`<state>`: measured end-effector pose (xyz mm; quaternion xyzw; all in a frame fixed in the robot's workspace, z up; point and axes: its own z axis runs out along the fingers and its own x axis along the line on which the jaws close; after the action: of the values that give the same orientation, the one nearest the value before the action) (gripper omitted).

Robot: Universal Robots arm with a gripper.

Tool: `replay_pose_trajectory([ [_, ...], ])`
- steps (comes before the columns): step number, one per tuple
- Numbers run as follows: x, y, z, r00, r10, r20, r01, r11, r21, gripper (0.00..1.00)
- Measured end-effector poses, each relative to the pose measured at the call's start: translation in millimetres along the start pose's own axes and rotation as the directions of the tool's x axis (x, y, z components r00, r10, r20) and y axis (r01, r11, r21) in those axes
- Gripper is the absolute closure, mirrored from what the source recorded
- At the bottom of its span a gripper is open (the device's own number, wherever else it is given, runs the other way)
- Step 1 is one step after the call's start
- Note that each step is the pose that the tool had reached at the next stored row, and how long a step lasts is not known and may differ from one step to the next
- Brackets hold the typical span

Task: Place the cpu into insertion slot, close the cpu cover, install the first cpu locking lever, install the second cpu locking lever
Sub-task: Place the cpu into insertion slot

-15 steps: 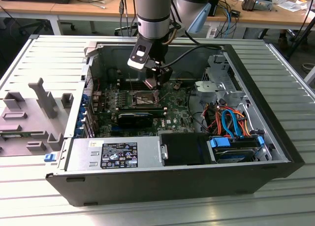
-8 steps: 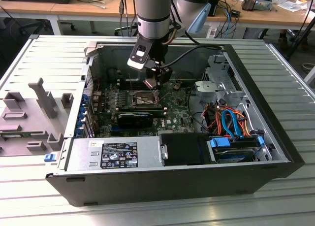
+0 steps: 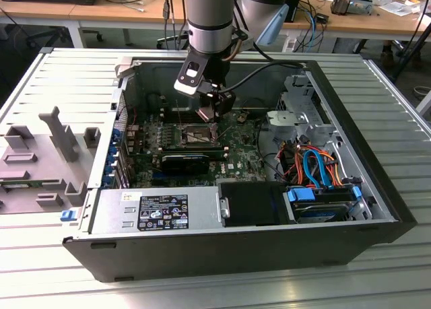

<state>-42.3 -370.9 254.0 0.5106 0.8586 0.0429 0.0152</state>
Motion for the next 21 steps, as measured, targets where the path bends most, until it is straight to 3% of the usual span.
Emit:
replay_pose_trajectory([
  [21,0.0,0.0,0.2,0.9999,0.016,0.0015,-0.016,0.9999,-0.0003,0.45],
])
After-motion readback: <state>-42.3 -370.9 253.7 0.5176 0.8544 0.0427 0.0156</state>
